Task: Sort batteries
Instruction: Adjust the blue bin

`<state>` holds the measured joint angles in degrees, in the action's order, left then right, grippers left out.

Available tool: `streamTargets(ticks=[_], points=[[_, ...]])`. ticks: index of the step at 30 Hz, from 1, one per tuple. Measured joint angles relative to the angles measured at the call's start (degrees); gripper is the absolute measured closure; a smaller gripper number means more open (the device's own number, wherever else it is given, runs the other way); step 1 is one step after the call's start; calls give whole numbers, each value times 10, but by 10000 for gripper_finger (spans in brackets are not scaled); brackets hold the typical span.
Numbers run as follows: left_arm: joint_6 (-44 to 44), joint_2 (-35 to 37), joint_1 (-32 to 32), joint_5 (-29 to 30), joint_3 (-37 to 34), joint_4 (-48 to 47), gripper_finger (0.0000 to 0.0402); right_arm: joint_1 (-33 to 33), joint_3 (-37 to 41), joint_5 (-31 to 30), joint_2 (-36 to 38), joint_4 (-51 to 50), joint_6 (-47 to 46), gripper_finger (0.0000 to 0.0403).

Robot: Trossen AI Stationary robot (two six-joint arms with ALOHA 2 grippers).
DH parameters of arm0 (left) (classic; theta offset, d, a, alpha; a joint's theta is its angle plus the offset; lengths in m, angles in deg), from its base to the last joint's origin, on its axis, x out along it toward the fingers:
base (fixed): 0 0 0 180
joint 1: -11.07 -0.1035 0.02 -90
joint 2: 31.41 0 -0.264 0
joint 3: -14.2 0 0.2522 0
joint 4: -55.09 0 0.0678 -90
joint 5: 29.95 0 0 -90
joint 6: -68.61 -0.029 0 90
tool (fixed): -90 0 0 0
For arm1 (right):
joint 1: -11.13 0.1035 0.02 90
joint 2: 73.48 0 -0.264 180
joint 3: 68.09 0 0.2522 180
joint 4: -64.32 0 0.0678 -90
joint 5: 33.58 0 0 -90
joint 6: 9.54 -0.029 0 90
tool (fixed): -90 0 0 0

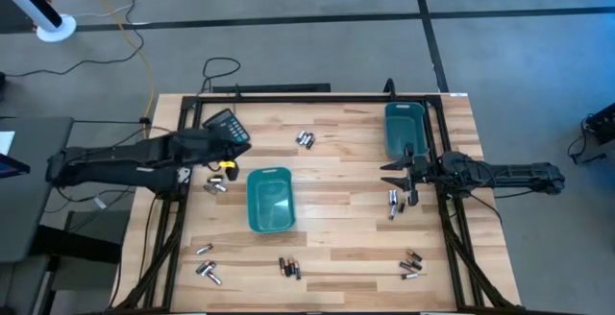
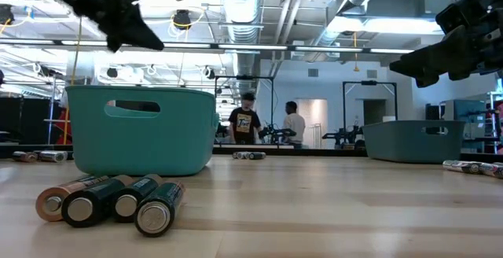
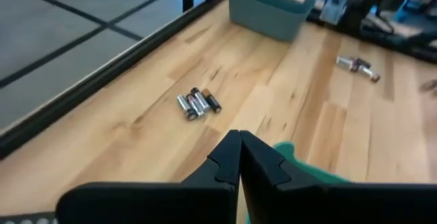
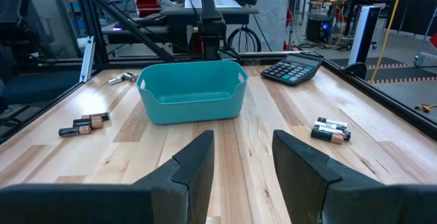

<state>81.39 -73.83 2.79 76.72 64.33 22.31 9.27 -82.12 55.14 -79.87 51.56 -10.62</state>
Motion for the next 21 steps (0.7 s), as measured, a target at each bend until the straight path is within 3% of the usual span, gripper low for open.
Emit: streamTargets(ticks=[10, 21], points=[[-20, -112, 18, 0, 140, -103, 398, 0, 0, 0, 0, 0, 0, 235], [5, -219, 78, 0, 166, -110, 398, 0, 0, 0, 0, 0, 0, 235]])
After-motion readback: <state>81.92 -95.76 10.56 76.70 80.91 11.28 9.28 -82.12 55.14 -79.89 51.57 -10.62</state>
